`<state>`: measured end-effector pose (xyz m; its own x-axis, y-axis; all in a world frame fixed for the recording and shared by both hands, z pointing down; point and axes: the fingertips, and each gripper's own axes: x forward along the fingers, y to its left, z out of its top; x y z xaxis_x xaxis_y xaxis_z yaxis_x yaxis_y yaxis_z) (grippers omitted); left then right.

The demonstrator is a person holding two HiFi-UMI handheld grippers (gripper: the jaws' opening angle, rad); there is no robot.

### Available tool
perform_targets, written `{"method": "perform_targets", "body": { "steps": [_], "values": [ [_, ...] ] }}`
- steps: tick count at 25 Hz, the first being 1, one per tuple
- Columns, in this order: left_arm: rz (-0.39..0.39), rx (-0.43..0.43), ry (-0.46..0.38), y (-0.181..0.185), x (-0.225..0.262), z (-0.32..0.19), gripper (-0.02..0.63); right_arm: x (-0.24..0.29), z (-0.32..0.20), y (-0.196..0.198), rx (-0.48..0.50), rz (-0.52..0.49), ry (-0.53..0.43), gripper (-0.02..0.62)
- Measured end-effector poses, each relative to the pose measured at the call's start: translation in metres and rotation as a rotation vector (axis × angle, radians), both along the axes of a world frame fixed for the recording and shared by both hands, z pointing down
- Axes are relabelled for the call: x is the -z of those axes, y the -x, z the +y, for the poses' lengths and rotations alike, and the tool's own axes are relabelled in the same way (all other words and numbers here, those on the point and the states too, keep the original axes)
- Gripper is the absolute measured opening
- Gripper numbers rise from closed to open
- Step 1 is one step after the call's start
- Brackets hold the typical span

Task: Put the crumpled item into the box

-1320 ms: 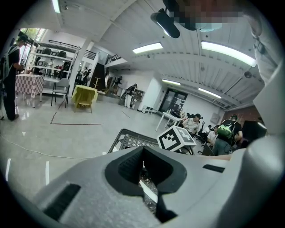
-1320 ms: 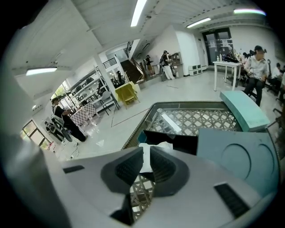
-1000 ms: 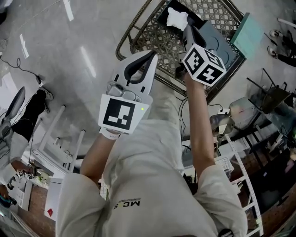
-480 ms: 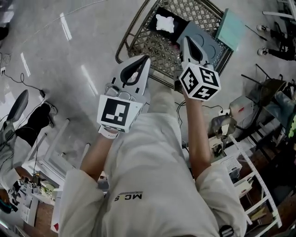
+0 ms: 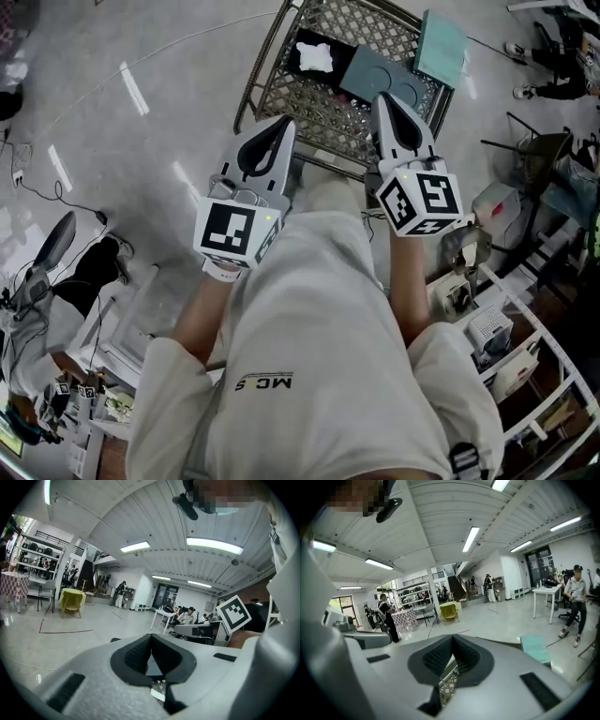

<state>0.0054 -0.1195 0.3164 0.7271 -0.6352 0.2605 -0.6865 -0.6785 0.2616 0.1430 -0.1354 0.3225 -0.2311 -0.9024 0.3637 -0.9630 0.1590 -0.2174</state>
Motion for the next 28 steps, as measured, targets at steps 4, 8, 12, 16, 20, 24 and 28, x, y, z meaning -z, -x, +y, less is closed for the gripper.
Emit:
{"method": "perform_targets", "body": {
  "steps": [4, 8, 12, 16, 20, 24, 28],
  "values": [
    [0.006, -0.016, -0.031, -0.001, 0.019, 0.008, 0.025, 0.021, 0.020, -0.003, 0.021, 0.029, -0.036, 0.017],
    [0.013, -0.030, -0.046, 0.000, 0.028, 0.013, 0.025, 0.029, 0.038, -0.005, 0.042, 0.053, -0.068, 0.017],
    [0.013, -0.046, -0.053, 0.004, 0.036, 0.022, 0.025, 0.034, 0.061, -0.006, 0.057, 0.083, -0.080, 0.017],
    [0.024, -0.046, -0.036, 0.009, 0.038, 0.028, 0.025, 0.038, 0.080, -0.008, 0.057, 0.093, -0.079, 0.017],
    [0.028, -0.056, -0.035, 0.009, 0.040, 0.031, 0.025, 0.038, 0.093, -0.010, 0.057, 0.095, -0.084, 0.017],
    [0.025, -0.080, -0.049, 0.004, 0.041, 0.034, 0.025, 0.036, 0.102, -0.009, 0.076, 0.105, -0.087, 0.017],
    [0.033, -0.092, -0.055, -0.001, 0.044, 0.036, 0.025, 0.035, 0.106, -0.010, 0.075, 0.104, -0.089, 0.017]
  ]
}}
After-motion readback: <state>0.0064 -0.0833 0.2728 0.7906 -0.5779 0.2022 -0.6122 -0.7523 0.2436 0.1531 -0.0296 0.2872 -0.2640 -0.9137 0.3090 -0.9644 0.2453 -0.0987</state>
